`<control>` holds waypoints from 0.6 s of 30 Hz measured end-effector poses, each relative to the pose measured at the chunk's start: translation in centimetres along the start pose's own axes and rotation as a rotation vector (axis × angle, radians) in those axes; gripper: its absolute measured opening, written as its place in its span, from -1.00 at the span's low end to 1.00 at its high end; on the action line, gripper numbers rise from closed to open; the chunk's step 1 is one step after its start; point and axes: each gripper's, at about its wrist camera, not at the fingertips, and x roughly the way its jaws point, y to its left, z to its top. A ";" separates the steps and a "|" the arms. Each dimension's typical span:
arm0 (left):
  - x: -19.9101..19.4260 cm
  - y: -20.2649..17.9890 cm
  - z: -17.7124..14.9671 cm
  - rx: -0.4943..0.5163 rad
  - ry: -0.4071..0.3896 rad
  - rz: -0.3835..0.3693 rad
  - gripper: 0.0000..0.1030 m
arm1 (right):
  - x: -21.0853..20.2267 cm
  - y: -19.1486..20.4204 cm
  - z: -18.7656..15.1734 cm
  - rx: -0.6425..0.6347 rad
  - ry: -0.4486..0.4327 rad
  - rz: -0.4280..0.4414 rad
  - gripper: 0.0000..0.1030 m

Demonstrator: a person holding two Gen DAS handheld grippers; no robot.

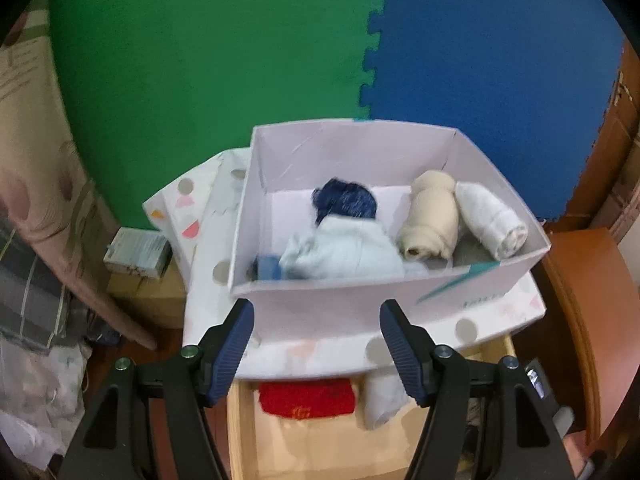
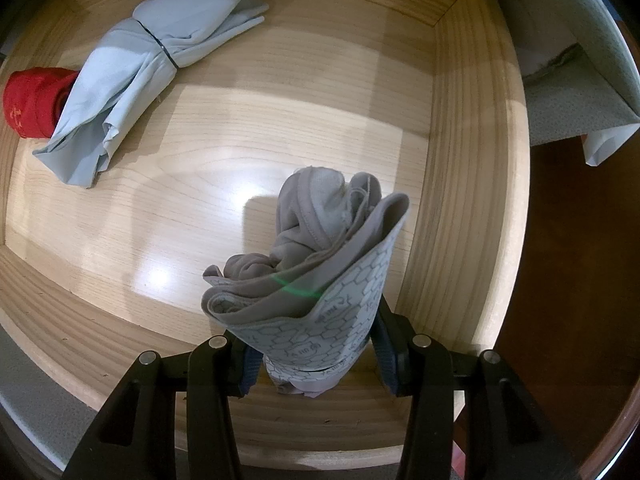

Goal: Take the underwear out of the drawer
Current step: 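Bring the left tool back down over the drawer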

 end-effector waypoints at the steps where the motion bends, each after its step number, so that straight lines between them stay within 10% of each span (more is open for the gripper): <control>1: -0.1 0.0 -0.7 0.011 0.000 0.020 0.30 | -0.1 0.1 0.0 0.000 0.000 -0.001 -0.14; 18: 5.5 1.0 -13.5 -0.044 0.201 0.050 0.30 | -0.2 0.5 0.1 0.001 0.004 -0.019 -0.15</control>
